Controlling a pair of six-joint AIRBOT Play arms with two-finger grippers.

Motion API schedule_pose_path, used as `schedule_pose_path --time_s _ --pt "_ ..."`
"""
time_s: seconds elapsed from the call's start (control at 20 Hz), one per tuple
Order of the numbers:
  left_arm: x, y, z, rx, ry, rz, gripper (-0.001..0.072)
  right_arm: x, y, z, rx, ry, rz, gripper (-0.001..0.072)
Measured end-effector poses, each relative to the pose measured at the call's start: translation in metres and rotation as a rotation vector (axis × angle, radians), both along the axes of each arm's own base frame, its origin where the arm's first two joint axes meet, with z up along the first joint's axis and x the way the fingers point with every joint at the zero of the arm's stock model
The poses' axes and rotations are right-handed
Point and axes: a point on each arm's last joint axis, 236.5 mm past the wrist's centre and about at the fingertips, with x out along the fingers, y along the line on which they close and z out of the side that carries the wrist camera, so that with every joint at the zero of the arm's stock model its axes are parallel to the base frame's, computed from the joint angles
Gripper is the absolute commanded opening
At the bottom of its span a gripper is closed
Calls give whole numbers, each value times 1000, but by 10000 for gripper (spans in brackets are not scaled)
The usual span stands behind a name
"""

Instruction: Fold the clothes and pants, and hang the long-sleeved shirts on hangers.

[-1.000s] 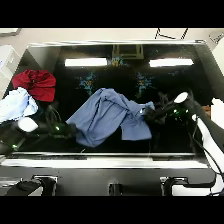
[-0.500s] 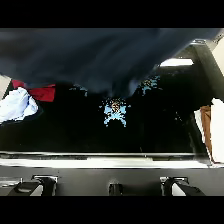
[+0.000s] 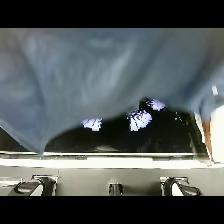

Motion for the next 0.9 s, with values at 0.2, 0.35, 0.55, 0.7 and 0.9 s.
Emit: schedule_pose_path --time_s 0.2,0.35,0.55,0.7,0.9 --pt "82 -5 -140 27 362 -10 22 113 -25 -114 -21 403 -1 43" --pt "143 -3 -266 12 616 16 22 207 -47 -242 22 741 33 43" --pt "204 -1 -396 -56 838 61 24 287 -51 -408 297 1087 116 43" --pt "231 -4 -453 -109 928 76 25 305 -37 -496 489 1274 167 44" --pt "238 -8 -494 -149 1019 72 379 301 -13 -565 588 1458 224 239"
